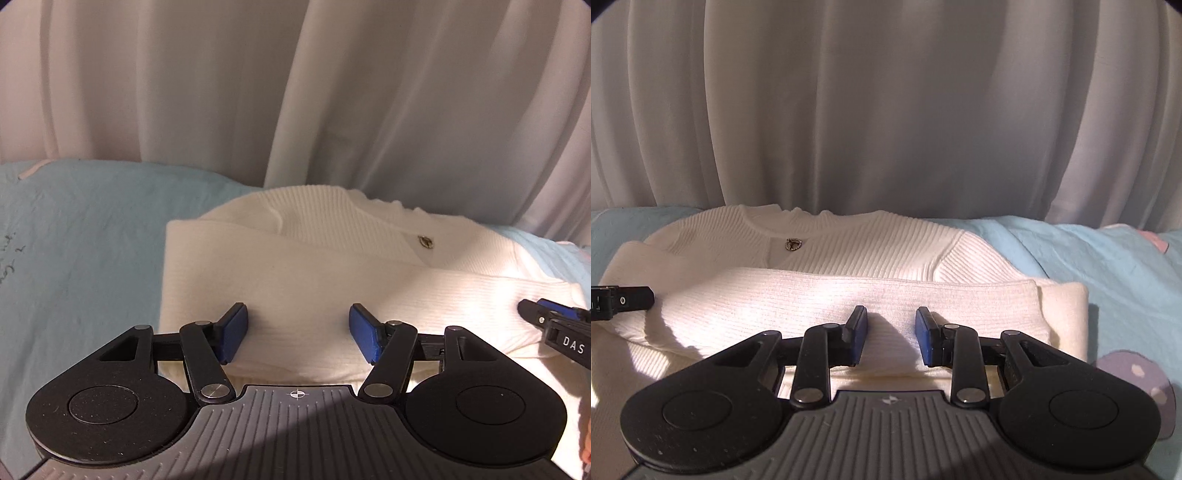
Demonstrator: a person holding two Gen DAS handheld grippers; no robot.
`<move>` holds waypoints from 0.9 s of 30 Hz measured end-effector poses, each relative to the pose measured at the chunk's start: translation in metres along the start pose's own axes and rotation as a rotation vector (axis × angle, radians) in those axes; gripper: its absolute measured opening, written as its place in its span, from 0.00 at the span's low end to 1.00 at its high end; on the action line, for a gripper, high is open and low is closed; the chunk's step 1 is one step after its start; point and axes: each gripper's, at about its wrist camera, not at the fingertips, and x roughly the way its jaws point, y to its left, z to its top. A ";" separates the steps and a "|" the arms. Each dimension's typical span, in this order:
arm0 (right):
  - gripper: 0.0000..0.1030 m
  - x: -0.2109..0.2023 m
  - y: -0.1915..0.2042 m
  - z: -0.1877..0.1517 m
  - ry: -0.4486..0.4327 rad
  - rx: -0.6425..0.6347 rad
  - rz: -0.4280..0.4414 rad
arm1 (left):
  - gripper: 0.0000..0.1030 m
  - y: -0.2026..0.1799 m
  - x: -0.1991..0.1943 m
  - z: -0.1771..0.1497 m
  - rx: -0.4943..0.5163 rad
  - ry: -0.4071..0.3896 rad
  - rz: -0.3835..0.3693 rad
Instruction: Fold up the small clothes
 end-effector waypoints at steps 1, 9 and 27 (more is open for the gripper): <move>0.27 0.003 -0.001 0.002 -0.001 0.001 0.004 | 0.66 0.000 0.003 0.001 0.009 -0.005 0.007; 0.31 -0.023 -0.023 0.002 0.057 0.214 0.121 | 0.70 0.014 0.002 0.005 -0.026 0.021 0.022; 0.08 -0.018 -0.089 -0.026 0.107 0.817 0.152 | 0.71 0.011 -0.012 -0.003 0.030 0.040 0.049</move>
